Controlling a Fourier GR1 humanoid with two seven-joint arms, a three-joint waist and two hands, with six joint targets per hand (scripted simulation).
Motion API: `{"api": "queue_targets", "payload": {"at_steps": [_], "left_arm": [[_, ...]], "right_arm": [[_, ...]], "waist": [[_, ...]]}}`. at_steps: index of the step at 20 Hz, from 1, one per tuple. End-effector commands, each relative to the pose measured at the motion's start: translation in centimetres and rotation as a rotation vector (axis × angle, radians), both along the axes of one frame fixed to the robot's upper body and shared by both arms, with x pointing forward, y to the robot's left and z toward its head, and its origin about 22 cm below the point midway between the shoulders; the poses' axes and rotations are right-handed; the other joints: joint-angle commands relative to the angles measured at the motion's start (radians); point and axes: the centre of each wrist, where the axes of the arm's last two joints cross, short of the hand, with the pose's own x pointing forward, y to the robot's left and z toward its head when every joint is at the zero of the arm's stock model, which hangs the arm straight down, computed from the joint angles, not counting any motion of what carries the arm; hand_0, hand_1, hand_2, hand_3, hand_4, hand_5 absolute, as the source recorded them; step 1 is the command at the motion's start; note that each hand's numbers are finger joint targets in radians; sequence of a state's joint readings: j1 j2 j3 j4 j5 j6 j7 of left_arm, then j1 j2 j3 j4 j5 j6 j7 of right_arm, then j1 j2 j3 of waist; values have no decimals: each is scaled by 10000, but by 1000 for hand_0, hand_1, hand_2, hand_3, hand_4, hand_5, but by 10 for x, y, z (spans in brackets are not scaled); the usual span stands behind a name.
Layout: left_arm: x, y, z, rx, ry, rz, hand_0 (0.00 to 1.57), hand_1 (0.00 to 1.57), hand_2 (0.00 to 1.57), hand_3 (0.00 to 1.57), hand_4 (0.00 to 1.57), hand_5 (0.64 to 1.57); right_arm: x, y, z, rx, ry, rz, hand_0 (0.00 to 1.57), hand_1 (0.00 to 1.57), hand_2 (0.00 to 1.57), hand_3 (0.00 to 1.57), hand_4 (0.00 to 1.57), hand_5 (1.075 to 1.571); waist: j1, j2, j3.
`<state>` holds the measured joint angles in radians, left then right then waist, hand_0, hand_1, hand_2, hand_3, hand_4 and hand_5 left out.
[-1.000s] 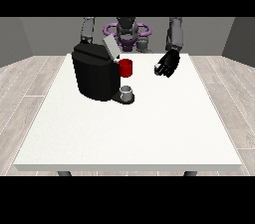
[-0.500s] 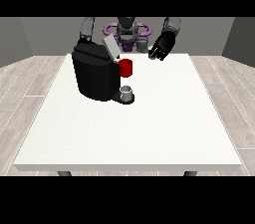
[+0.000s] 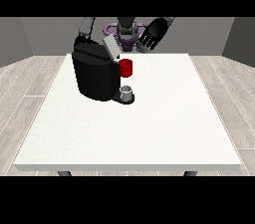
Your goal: Insert the coffee pod into the coffee machine and close the lid
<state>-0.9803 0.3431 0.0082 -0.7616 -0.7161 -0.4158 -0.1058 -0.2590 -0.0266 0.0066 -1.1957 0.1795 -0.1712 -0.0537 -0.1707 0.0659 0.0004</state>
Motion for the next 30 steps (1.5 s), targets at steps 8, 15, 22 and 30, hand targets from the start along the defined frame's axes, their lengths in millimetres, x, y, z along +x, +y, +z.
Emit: {"api": "queue_targets", "payload": {"at_steps": [8,15,22,30], "left_arm": [[12,5,66,-249,-881,773,1174,1174,1254,1266,479,1571],[12,2,104,-503,-1743,455,1239,1239,1290,1248,479,1571],[16,-2,105,-168,-1684,678,1188,1188,1266,1227,471,1571],[17,-6,97,-356,-1657,523,1251,1251,1290,1217,425,1571]], "right_arm": [[27,-1,57,-200,-986,287,0,0,0,0,0,1571],[39,-12,59,132,-1940,-370,0,0,0,0,0,1571],[34,2,59,117,-1935,58,0,0,0,0,100,1571],[45,-26,72,96,-2072,-305,0,0,0,0,153,1571]], "waist": [[-1002,637,-5],[-697,1883,1],[-1208,2072,1],[-992,2168,1]]}}
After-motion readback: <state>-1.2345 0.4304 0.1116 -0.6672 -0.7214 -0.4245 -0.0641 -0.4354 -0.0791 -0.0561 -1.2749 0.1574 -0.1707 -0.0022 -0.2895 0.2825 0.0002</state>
